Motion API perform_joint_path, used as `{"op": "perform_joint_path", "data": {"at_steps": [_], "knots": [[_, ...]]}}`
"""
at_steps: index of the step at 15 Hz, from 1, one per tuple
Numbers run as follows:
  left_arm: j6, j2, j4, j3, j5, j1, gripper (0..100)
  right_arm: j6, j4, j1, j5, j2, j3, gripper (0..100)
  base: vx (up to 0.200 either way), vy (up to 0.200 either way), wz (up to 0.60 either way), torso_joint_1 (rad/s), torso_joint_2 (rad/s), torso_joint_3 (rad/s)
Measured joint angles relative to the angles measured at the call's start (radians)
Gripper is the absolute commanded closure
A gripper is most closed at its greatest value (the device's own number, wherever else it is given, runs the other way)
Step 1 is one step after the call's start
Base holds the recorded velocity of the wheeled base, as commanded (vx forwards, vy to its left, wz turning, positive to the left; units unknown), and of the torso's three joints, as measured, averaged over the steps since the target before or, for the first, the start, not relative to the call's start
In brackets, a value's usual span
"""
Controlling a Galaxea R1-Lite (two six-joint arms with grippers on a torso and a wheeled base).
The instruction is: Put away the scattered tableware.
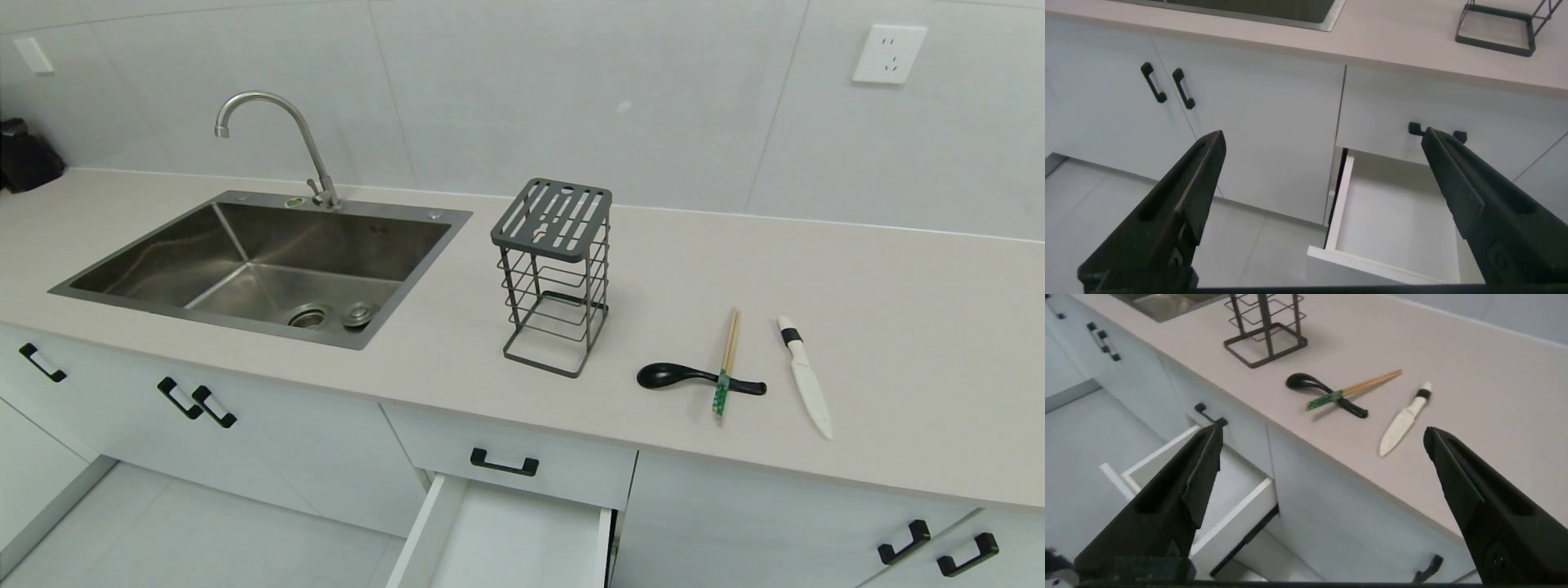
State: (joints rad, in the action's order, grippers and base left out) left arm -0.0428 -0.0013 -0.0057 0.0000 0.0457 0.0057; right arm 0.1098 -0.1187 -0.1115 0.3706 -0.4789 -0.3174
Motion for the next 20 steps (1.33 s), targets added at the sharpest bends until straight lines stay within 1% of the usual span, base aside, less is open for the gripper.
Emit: {"op": "perform_joint_path", "data": {"at_steps": [1, 3, 6, 9, 14, 17, 18, 20], "knots": [[0.0, 0.0, 0.0, 0.0, 0.0, 0.0, 0, 0.009, -0.008, -0.038, 0.0, -0.067, -0.029, 0, 0.0, 0.0, 0.0, 0.0, 0.0, 0.0], [0.0, 0.0, 0.0, 0.0, 0.0, 0.0, 0, 0.064, -0.024, -0.08, 0.001, -0.171, -0.06, 0, 0.0, 0.0, 0.0, 0.0, 0.0, 0.0], [0.0, 0.0, 0.0, 0.0, 0.0, 0.0, 0, 0.122, -0.03, -0.102, 0.003, -0.28, -0.102, 0, 0.0, 0.0, 0.0, 0.0, 0.0, 0.0], [0.0, 0.0, 0.0, 0.0, 0.0, 0.0, 0, 0.138, -0.03, -0.117, 0.004, -0.34, -0.12, 0, 0.0, 0.0, 0.0, 0.0, 0.0, 0.0], [0.0, 0.0, 0.0, 0.0, 0.0, 0.0, 0, 0.139, -0.03, -0.175, 0.003, -0.448, -0.204, 0, 0.0, 0.0, 0.0, 0.0, 0.0, 0.0], [0.0, 0.0, 0.0, 0.0, 0.0, 0.0, 0, 0.133, -0.029, -0.184, 0.003, -0.513, -0.229, 0, 0.0, 0.0, 0.0, 0.0, 0.0, 0.0], [0.0, 0.0, 0.0, 0.0, 0.0, 0.0, 0, 0.12, -0.028, -0.185, 0.002, -0.532, -0.239, 0, 0.0, 0.0, 0.0, 0.0, 0.0, 0.0], [0.0, 0.0, 0.0, 0.0, 0.0, 0.0, 0, 0.01, -0.026, -0.187, 0.001, -0.571, -0.277, 0, 0.0, 0.0, 0.0, 0.0, 0.0, 0.0]]}}
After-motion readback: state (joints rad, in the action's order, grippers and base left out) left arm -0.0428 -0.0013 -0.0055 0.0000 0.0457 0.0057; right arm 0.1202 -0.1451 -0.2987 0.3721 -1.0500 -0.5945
